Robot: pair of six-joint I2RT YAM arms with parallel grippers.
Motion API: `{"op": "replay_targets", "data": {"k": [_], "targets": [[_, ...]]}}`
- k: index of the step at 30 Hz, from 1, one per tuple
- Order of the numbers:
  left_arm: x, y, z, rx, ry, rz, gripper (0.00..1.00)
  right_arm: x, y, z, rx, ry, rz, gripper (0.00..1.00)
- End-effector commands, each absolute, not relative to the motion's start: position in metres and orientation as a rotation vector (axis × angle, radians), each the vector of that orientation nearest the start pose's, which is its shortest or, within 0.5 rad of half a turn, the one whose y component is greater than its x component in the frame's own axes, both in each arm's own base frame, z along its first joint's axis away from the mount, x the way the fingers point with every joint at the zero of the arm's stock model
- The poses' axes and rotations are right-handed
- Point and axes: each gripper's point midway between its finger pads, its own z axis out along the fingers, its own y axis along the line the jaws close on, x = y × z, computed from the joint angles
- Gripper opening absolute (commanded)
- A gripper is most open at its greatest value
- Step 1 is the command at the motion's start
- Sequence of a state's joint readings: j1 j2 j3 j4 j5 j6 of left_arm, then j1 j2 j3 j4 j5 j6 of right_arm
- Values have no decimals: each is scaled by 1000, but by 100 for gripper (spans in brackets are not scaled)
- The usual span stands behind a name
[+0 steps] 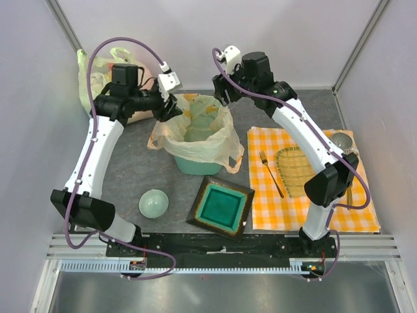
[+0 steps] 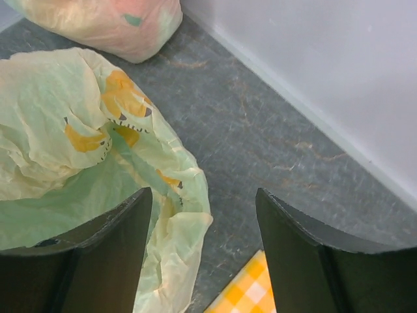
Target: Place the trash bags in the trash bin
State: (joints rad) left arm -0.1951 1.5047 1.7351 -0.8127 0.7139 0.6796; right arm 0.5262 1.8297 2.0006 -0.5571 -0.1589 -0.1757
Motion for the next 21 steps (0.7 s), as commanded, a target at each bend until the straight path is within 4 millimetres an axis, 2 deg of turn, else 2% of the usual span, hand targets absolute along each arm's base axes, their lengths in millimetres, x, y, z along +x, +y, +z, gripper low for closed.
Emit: {"op": "replay_targets", "data": {"k": [1,7,8,10,11,13,14,16,21], "targets": [[368,-192,335,1399,1511,-410,57,456,286,298,-735,1966,373,71],[362,-208,319,1513,1492,-471,56,474,291,270,-856,1962,309,69],[360,-209,317,1524,1489,-484,56,475,292,265,-878,1961,305,61],[358,-211,311,1551,1484,-484,53,472,297,264,-898,1954,330,51],[359,-212,309,1559,1483,-480,52,470,299,264,-915,1946,354,41],[362,-212,307,1585,1470,-450,50,464,307,265,-946,1928,411,31],[362,-215,305,1606,1459,-443,49,463,309,267,-954,1917,423,14],[365,-215,301,1648,1439,-387,45,463,311,270,-954,1903,440,1],[364,-228,294,1758,1369,-302,44,458,321,286,-966,1848,502,0]]}}
